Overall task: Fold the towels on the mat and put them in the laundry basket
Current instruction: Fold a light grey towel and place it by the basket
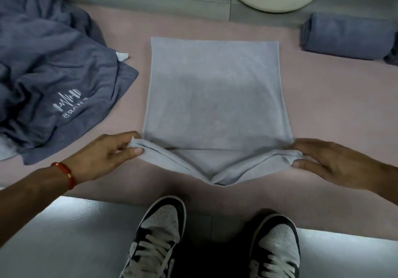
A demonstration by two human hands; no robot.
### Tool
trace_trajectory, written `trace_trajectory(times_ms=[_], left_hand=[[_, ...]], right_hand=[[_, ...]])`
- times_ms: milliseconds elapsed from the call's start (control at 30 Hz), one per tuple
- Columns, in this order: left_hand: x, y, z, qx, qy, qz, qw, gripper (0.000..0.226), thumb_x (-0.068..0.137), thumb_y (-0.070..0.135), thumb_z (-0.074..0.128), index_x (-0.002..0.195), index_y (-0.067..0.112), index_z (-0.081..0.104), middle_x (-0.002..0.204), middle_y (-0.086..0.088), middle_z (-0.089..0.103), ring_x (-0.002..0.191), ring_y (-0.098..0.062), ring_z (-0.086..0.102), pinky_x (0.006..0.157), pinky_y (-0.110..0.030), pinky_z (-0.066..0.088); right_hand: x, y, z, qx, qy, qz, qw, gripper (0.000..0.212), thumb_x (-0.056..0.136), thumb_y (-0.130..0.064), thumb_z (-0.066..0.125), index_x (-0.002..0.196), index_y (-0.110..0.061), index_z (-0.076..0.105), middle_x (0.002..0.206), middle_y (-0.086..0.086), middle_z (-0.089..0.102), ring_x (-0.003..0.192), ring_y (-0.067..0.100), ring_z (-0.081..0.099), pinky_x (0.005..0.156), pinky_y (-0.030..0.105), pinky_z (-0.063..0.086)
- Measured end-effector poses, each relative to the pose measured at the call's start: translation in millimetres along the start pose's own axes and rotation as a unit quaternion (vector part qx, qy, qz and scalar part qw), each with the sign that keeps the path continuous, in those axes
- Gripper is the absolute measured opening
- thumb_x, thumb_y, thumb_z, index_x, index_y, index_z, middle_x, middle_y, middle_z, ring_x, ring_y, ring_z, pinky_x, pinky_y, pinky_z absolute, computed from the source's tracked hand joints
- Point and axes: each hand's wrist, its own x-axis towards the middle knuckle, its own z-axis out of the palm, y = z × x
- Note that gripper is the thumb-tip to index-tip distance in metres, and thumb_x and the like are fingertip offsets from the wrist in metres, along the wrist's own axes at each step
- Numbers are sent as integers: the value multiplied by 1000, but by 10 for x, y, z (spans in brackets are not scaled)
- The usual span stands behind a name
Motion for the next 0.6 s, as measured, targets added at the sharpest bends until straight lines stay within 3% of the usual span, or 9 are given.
trace_trajectory(times_ms=[100, 200, 300, 367, 400, 433, 533, 600], left_hand=[[-65, -43, 111, -47, -41, -21, 998, 37, 86, 66, 53, 117, 49, 62, 106, 20, 73, 101, 2, 67, 87, -9, 46], [-87, -80, 168, -104, -85, -45, 990, 40, 90, 61, 59, 119, 34, 67, 110, 13, 74, 106, -7, 68, 94, -22, 50], [137, -44, 27, -108, 23, -50, 993, 56, 78, 73, 62, 89, 19, 70, 89, 12, 75, 92, -1, 69, 87, -12, 47], [399, 22, -105, -122, 114, -58, 984, 61, 85, 65, 65, 80, 4, 66, 85, 4, 74, 85, 0, 66, 94, -17, 45], [542, 73, -174, -144, 149, -65, 976, 58, 90, 53, 66, 82, -4, 63, 84, -4, 72, 80, -4, 65, 89, -20, 49], [702, 119, -239, -177, 177, -73, 965, 49, 93, 40, 66, 86, -8, 64, 85, -8, 72, 79, -9, 66, 81, -20, 54], [1209, 245, -382, -238, 220, -87, 942, 18, 95, 22, 67, 98, 5, 71, 91, -5, 75, 80, -18, 72, 69, -25, 61], [1512, 175, -458, -209, 250, -99, 940, 13, 95, 22, 68, 84, 16, 65, 82, -7, 69, 74, -22, 66, 65, -34, 61]], right_hand=[[-24, 10, 104, 25, -87, 54, 994, 58, 87, -85, 24, 120, -46, 50, 87, -23, 64, 85, -3, 61, 77, 21, 45], [25, 40, 194, 116, -94, 70, 986, 61, 86, -86, 35, 118, -38, 57, 88, 0, 70, 81, 15, 68, 78, 40, 54], [254, 11, -16, 187, 14, 91, 978, 38, 95, -64, 47, 105, -30, 59, 79, -1, 68, 71, 15, 65, 68, 32, 53], [503, 3, -233, 224, 95, 122, 962, 22, 98, -50, 48, 94, -29, 56, 74, -4, 66, 65, 6, 61, 60, 21, 49], [649, 53, -316, 230, 130, 148, 953, 20, 101, -45, 48, 91, -29, 55, 76, -5, 66, 66, 3, 62, 59, 17, 48], [799, 113, -383, 238, 155, 176, 942, 22, 103, -42, 48, 90, -26, 56, 82, -3, 66, 71, 4, 64, 64, 18, 50], [1231, 305, -484, 256, 187, 243, 917, 33, 103, -45, 48, 98, -16, 64, 101, 11, 69, 97, 32, 67, 92, 49, 55], [1440, 338, -530, 235, 194, 258, 917, 36, 104, -41, 45, 101, -11, 65, 103, 14, 68, 97, 38, 64, 91, 50, 53]])
